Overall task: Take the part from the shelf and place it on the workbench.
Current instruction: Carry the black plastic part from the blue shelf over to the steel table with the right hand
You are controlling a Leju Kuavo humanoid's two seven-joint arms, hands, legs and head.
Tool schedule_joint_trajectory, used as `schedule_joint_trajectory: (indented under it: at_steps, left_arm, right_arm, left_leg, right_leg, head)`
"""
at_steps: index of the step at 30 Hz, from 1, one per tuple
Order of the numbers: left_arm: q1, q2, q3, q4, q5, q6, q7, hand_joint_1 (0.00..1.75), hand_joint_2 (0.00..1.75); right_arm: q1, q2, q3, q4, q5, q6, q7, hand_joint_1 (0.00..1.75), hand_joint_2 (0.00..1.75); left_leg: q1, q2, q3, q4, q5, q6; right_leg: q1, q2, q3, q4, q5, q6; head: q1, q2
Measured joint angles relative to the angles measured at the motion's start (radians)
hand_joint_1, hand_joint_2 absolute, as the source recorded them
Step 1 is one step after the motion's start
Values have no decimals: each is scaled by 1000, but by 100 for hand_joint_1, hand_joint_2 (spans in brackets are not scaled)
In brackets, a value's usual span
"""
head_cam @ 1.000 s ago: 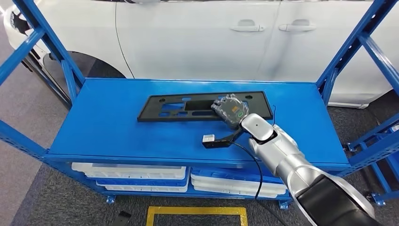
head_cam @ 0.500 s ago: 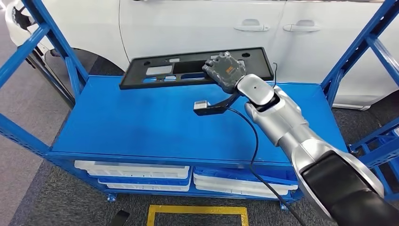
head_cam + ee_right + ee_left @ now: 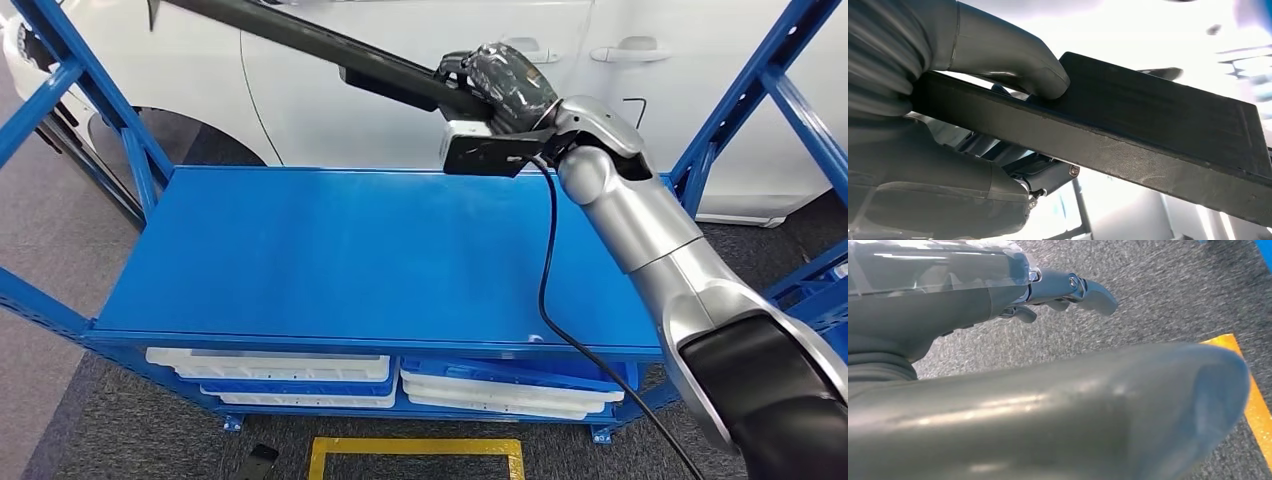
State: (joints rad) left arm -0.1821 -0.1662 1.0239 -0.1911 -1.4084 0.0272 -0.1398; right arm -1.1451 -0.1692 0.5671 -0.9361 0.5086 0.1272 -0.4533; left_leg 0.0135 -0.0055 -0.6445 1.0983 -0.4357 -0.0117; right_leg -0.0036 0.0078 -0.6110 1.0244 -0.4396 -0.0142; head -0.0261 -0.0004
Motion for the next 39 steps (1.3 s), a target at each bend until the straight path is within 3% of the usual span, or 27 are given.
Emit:
schedule_joint_trajectory:
  at_steps: [2, 6, 7, 9, 10, 11, 12, 14, 16, 19, 21, 22, 25, 26, 27, 28, 30, 32, 36, 37, 39]
  left_arm:
    - [-1, 1, 0, 0, 1, 1, 2, 0, 0]
    - [-2, 0, 0, 0, 4, 5, 4, 0, 0]
    - [-3, 0, 0, 0, 5, 6, 4, 0, 0]
    - [-4, 0, 0, 0, 9, 8, 4, 0, 0]
    - [-4, -1, 0, 0, 10, 9, 5, 0, 0]
    - [-3, -1, 0, 0, 12, 11, 5, 0, 0]
    - [-3, -1, 1, 0, 13, 12, 6, 0, 0]
    - [-2, -1, 1, 0, 18, 16, 7, 0, 0]
    - [-2, -1, 2, 0, 22, 18, 8, 0, 0]
    - [-2, -2, 4, 0, 26, 21, 13, 0, 0]
    - [0, -2, 6, 0, 28, 23, 16, 0, 0]
    - [1, -2, 7, 0, 29, 24, 17, 0, 0]
    - [4, -2, 9, 0, 31, 27, 19, 0, 0]
    - [6, -2, 9, 0, 31, 28, 20, 0, 0]
    - [7, -2, 9, 0, 31, 29, 20, 0, 0]
    - [9, -2, 10, 0, 31, 31, 20, 0, 0]
    - [9, -2, 10, 0, 31, 35, 20, 0, 87]
    - [9, -2, 11, 0, 31, 38, 20, 0, 175]
    - [12, -2, 12, 0, 34, 47, 18, 0, 175]
    - [13, -2, 13, 0, 37, 50, 16, 0, 175]
    - [14, -3, 14, 0, 43, 54, 9, 0, 175]
  right_arm:
    - [5, -4, -26, -27, -122, 62, -6, 175, 175]
    - [12, -7, -76, -65, -318, 153, 4, 175, 175]
    - [10, -7, -87, -70, -354, 168, 10, 175, 175]
    - [9, -6, -105, -75, -433, 205, 28, 175, 175]
    - [12, -4, -110, -76, -475, 225, 39, 175, 175]
    - [17, -3, -116, -77, -526, 247, 54, 175, 175]
    - [20, 0, -121, -77, -577, 268, 70, 175, 175]
    - [22, 6, -130, -79, -678, 304, 101, 175, 175]
    - [22, 13, -136, -83, -767, 331, 125, 175, 175]
    - [34, 24, -137, -97, -884, 357, 163, 175, 175]
    - [43, 31, -136, -114, -944, 361, 190, 175, 175]
    - [46, 36, -136, -124, -965, 360, 200, 175, 175]
    - [63, 53, -133, -154, -1004, 359, 221, 175, 175]
    - [73, 56, -130, -165, -1012, 358, 226, 175, 175]
    - [82, 58, -127, -175, -1018, 357, 229, 175, 175]
    - [91, 59, -124, -187, -1025, 355, 231, 175, 175]
    - [102, 60, -119, -210, -1037, 352, 231, 175, 175]
    - [109, 59, -115, -231, -1046, 350, 231, 175, 175]
    - [135, 55, -113, -270, -1063, 350, 230, 175, 175]
    - [144, 50, -113, -283, -1070, 350, 229, 175, 175]
    - [178, 39, -113, -314, -1085, 355, 220, 175, 175]
  left_leg:
    - [-5, -1, 27, -61, 8, 9]
    - [0, -1, 36, -87, 14, 25]
    - [3, -1, 39, -93, 17, 29]
    - [3, 0, 41, -95, 18, 32]
    - [3, -1, 41, -94, 18, 33]
    - [3, -1, 41, -93, 17, 33]
    - [3, -2, 41, -91, 16, 33]
    - [3, -3, 41, -85, 11, 29]
    - [0, -3, 37, -77, 6, 21]
    - [-2, -3, 35, -76, 5, 7]
    - [-1, -2, 28, -55, -14, -3]
    - [0, -1, 13, -21, -37, -7]
    - [1, 0, -72, 163, -119, -16]
    - [2, 0, -90, 199, -125, -17]
    - [2, 0, -94, 201, -113, -17]
    - [2, 0, -75, 159, -82, -14]
    - [0, 0, -10, 20, -16, -7]
    - [-4, -1, 30, -64, 8, 2]
    - [-1, -1, 35, -81, 12, 21]
    - [1, -1, 37, -86, 15, 27]
    - [2, 0, 38, -89, 16, 33]
  right_leg:
    - [2, 1, -4, 0, 1, 9]
    - [2, 1, -13, 13, -12, 30]
    - [1, 0, -28, 48, -34, 34]
    - [-3, -2, -87, 172, -92, 41]
    - [-4, -2, -117, 231, -110, 43]
    - [-6, -2, -134, 263, -112, 44]
    - [-7, -2, -134, 257, -94, 44]
    - [-10, -3, -82, 139, -25, 41]
    - [-6, -3, -30, 26, 14, 34]
    - [-1, -2, -19, 0, 14, 21]
    - [-5, -3, -15, -6, 17, 8]
    - [-7, -3, -13, -9, 18, 3]
    - [-7, -3, -11, -10, 17, -5]
    - [-6, -3, -11, -10, 17, -5]
    - [-5, -3, -10, -9, 16, -5]
    - [-5, -3, -9, -7, 14, -5]
    - [-2, -2, -7, -3, 10, 0]
    - [1, -1, -9, 0, 8, 8]
    - [0, -2, -13, 6, -1, 28]
    - [0, -2, -25, 35, -20, 32]
    - [-2, -3, -80, 156, -84, 38]
  head:
    - [0, 0]
    - [0, 0]
    - [0, 0]
    - [0, 0]
    - [0, 0]
    - [0, 0]
    - [0, 0]
    - [0, 0]
    - [0, 0]
    - [0, 0]
    - [0, 0]
    - [0, 0]
    - [0, 0]
    - [0, 0]
    - [0, 0]
    - [0, 0]
    - [0, 0]
    - [0, 0]
    - [0, 0]
    - [0, 0]
    - [0, 0]
